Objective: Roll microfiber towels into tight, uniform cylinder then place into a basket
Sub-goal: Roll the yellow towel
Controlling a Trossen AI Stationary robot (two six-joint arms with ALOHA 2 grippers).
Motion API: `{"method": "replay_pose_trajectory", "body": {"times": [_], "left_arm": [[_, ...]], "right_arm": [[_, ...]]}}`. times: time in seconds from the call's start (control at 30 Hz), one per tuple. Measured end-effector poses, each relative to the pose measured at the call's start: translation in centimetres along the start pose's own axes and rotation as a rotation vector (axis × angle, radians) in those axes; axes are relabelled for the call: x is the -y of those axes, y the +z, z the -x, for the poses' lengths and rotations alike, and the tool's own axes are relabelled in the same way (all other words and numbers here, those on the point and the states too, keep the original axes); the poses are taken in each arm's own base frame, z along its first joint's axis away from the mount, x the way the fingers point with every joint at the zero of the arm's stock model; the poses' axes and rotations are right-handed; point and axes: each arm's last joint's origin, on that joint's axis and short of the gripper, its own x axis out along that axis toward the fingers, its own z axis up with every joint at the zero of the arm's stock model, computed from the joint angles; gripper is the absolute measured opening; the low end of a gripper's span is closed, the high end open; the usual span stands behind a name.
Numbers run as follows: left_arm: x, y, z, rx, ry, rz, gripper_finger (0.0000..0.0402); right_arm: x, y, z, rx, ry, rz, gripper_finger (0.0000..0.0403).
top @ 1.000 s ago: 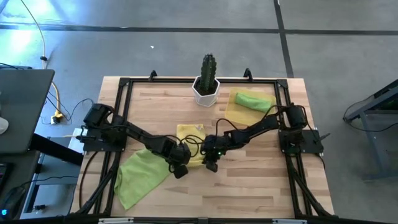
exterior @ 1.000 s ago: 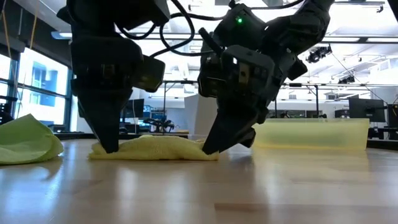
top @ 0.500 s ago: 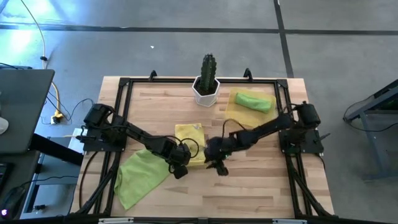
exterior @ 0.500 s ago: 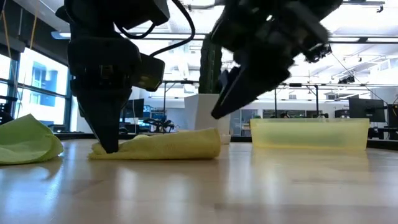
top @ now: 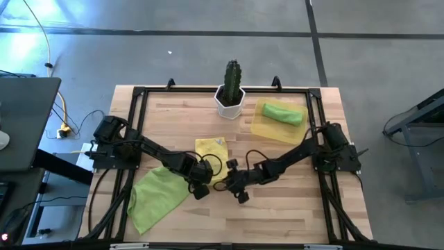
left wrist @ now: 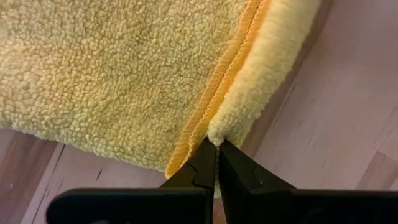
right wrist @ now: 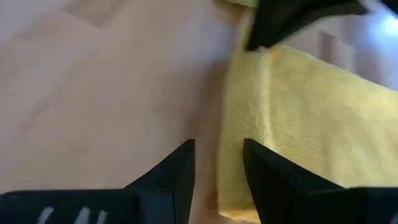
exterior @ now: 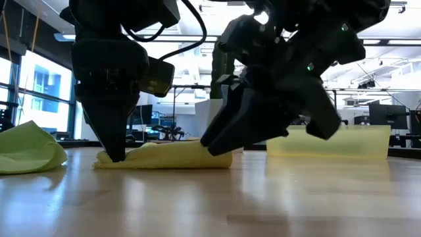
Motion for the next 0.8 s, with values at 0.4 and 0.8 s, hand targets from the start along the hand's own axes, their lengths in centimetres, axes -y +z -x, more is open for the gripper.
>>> {"method": "replay_pose_trajectory", "body": {"times": [0.4,0.8], "left_arm": [[0.0,0.0,0.0,0.002,0.0,-0.011,0.0],[0.1,0.1,0.0,0.017,-0.001,-0.011,0.0001]], "right_arm": [[0.3,-0.3,0.0,-0.045,-0.07,0.03,0.0129],[1.4,-1.3,-0.2,-0.11,-0.004,-0.069,0.0146]]}}
